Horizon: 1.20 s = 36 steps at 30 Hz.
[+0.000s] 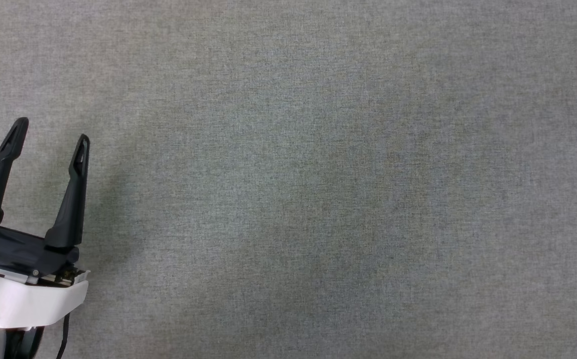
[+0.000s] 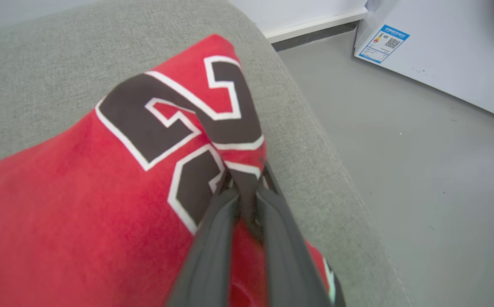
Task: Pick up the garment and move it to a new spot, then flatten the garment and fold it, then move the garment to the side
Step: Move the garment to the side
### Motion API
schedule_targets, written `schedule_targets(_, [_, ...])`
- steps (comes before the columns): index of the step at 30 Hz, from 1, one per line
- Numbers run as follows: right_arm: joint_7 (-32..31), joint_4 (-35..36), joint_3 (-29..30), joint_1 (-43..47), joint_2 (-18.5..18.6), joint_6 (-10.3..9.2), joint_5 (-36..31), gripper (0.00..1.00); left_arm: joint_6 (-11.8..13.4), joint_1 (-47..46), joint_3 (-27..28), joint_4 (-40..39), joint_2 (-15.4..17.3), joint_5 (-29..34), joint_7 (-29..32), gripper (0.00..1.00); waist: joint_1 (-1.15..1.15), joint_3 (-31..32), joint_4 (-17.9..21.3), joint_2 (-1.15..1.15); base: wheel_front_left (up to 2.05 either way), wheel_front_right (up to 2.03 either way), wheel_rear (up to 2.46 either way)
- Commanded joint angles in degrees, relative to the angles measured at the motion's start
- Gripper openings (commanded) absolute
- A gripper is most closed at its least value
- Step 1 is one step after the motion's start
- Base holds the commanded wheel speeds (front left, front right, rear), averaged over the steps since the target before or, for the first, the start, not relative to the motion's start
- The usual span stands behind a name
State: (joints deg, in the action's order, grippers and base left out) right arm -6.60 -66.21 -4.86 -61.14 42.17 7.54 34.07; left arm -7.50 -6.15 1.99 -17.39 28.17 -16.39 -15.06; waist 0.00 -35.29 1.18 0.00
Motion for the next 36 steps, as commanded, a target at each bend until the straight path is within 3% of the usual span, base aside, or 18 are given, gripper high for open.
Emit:
schedule_targets(1, [0.1,-0.8,0.4,-1.3,0.2,-0.11,-0.1,0.0,0.0,0.3,-0.1,0.1,0.1,0.1,-0.1,1.0,0.0,0.0,-0.1,0.0,0.0,0.0,0.0])
schedule_targets(12, [2.6,-6.9,2.8,-5.2,0.7,-0.12,-7.5,0.03,0.0,-0.2,-0.6,0.9,0.2,-0.5,-0.1,1.0,0.0,-0.4,-0.5,0.0,0.0,0.0,0.0])
schedule_targets(13, [2.6,-7.1,3.1,-5.5,0.4,-0.12,-7.9,0.23,0.0,-0.3,-0.6,1.1,0.3,-0.5,-0.1,1.0,0.0,-0.3,-0.4,0.0,0.0,0.0,0.0])
schedule_targets(14, [2.3,-7.2,3.5,-5.8,-0.3,-0.11,-8.2,0.35,0.0,-0.4,-0.6,1.2,0.2,-0.5,-0.1,1.0,0.0,-0.3,-0.3,0.0,0.0,0.0,0.0])
schedule_targets(16, [2.3,-7.4,4.1,-6.2,-0.7,-0.11,-9.2,0.5,0.0,-0.6,-0.6,1.4,0.0,-0.7,-0.1,1.0,0.0,0.0,0.0,0.0,0.0,0.0,0.0])
schedule_targets(17, [2.3,-7.4,4.3,-6.4,-0.7,-0.11,-9.6,0.78,0.0,-0.6,-0.7,1.5,-0.1,-0.8,-0.1,1.0,0.0,0.3,0.2,0.0,0.0,0.0,0.0])
schedule_targets(18, [2.5,-7.4,4.4,-6.6,-0.9,-0.11,-9.9,0.93,0.0,-0.7,-0.9,1.6,-0.2,-0.9,-0.1,1.0,0.0,0.6,0.2,0.0,0.0,0.0,0.0])
schedule_targets(19, [2.9,-7.4,4.6,-6.8,-1.1,-0.11,-10.1,1.0,0.0,-0.8,-1.1,1.6,-0.2,-0.9,-0.1,1.0,0.0,0.8,0.3,0.0,0.0,0.0,0.0])
schedule_targets(27, [5.6,-2.7,2.8,-4.6,-4.2,-0.11,-8.7,1.0,0.0,-1.2,-2.5,3.5,-2.2,-1.4,-0.1,1.0,0.0,4.1,1.2,0.0,0.0,0.0,0.0])
schedule_targets(31, [7.1,7.1,-0.1,1.3,-7.3,-0.11,-2.5,1.0,0.0,-1.0,-2.8,4.3,-3.6,-1.4,-0.1,1.0,0.0,6.8,1.4,0.0,0.0,0.0,0.0])
schedule_targets(34, [8.7,17.2,-3.9,7.5,-5.5,-0.12,1.5,1.0,0.0,-0.4,-3.1,5.3,-4.7,-1.4,-0.1,1.0,0.0,9.0,1.4,0.0,0.0,0.0,0.0])
schedule_targets(35, [8.7,17.2,-3.9,7.5,-5.5,-0.12,1.5,1.0,0.0,-0.4,-3.1,5.3,-4.7,-1.4,-0.1,1.0,0.0,9.0,1.4,0.0,0.0,0.0,0.0])
schedule_targets(36, [10.0,23.2,-6.0,11.7,-4.5,-0.11,3.2,1.0,0.0,-0.2,-3.4,5.6,-5.5,-1.3,-0.1,1.0,0.0,10.3,1.2,0.0,0.0,0.0,0.0])
